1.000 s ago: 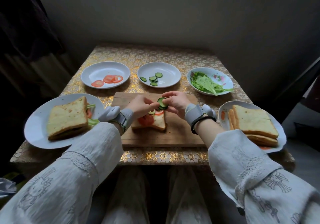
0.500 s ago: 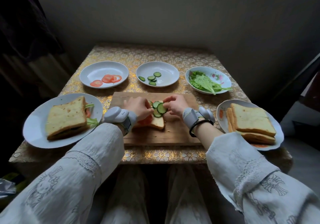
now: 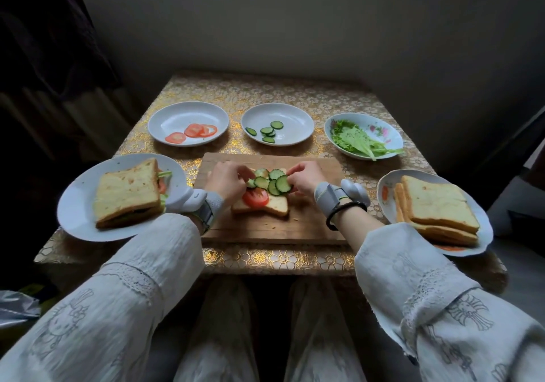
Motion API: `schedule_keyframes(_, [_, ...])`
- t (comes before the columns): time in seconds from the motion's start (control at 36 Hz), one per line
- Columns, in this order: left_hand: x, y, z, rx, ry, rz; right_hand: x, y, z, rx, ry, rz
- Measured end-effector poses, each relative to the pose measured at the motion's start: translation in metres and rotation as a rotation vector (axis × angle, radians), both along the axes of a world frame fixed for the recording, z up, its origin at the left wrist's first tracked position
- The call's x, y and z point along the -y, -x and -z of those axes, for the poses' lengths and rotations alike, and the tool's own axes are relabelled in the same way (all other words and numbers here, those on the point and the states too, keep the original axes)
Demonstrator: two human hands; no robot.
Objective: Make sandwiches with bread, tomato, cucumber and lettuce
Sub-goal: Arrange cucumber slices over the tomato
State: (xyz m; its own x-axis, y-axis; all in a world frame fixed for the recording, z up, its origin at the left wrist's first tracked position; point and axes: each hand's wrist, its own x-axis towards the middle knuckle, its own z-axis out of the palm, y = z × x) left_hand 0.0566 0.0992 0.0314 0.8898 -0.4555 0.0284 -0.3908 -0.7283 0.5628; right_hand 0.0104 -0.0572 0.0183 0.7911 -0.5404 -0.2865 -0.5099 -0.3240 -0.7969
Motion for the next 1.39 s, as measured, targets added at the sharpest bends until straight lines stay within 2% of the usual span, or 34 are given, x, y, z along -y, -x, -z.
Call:
schedule_keyframes(0.08, [0.0,-0.002,0.003,0.019,-0.073,0.033,-0.001,0.0,0.004,-0.017,0.104,-0.008])
schedule_keyframes(0.17, [0.002,-0.002,0.004,0.054,-0.225,0.117,-0.002,0.003,0.002,-0.024,0.212,-0.039])
schedule_keyframes(0.28, [0.008,0.006,0.0,0.114,-0.363,0.224,-0.004,0.004,-0.002,0.006,0.263,-0.064])
schedule_keyframes(0.53, [0.008,0.012,0.001,0.281,-0.454,0.302,0.001,0.008,-0.001,-0.02,0.222,-0.068])
schedule_keyframes(0.78, [0.012,0.013,0.001,0.278,-0.493,0.307,0.004,0.01,-0.006,0.046,0.144,0.029])
schedule_keyframes(0.83, [0.013,0.012,0.0,0.257,-0.468,0.288,0.006,0.01,-0.01,0.096,0.046,0.09])
schedule_keyframes(0.89, [0.013,0.011,-0.001,0.193,-0.354,0.222,0.007,0.012,-0.012,0.126,-0.07,0.095])
schedule_keyframes(0.97, [0.007,0.005,-0.002,0.089,-0.131,0.052,-0.001,0.013,-0.015,0.124,-0.179,0.001])
schedule_keyframes(1.08, [-0.006,-0.007,0.001,0.098,-0.019,-0.063,-0.021,0.008,-0.014,0.121,-0.212,-0.134])
schedule_keyframes(1.22, [-0.016,-0.005,0.002,0.085,-0.03,-0.047,-0.038,-0.002,-0.005,0.08,-0.026,-0.21])
schedule_keyframes(1.39, [-0.021,-0.011,0.016,0.084,0.009,-0.01,-0.037,0.001,-0.004,0.012,0.308,-0.245])
